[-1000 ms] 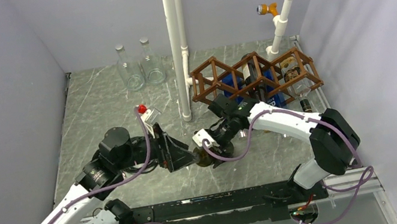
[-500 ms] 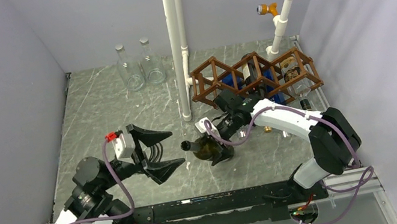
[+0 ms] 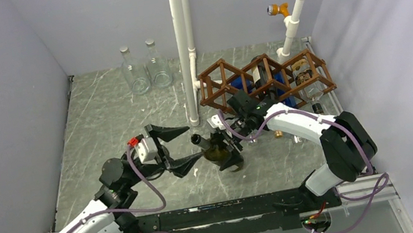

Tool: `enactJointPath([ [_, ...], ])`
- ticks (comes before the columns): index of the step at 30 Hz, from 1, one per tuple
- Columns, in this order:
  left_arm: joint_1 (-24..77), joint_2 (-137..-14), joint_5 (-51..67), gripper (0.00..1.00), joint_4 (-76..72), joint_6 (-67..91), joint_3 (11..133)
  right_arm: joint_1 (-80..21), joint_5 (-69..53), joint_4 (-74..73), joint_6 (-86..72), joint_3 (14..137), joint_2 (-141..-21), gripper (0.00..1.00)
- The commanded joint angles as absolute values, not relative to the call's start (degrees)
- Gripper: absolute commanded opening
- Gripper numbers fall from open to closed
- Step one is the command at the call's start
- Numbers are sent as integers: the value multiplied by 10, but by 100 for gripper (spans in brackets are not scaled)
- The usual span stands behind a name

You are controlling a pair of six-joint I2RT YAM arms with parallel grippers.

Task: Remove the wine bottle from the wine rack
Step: Pick up the wine bottle from the wine rack.

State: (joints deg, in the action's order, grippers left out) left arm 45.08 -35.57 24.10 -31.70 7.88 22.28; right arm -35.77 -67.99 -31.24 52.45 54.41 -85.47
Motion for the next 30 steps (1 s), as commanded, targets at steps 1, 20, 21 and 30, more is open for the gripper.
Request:
enactJointPath([
  [1,450,-400,247,91,-477,116,203,-350,-752,-270,516,548,-824,0],
  [20,451,-558,269,81,-717,214,175,-340,-763,-258,514,537,-820,0],
  [21,451,-568,272,80,-726,218,176,-339,-763,-258,515,537,-820,0],
  [30,453,-658,301,68,-818,263,189,-333,-766,-258,517,534,-820,0],
])
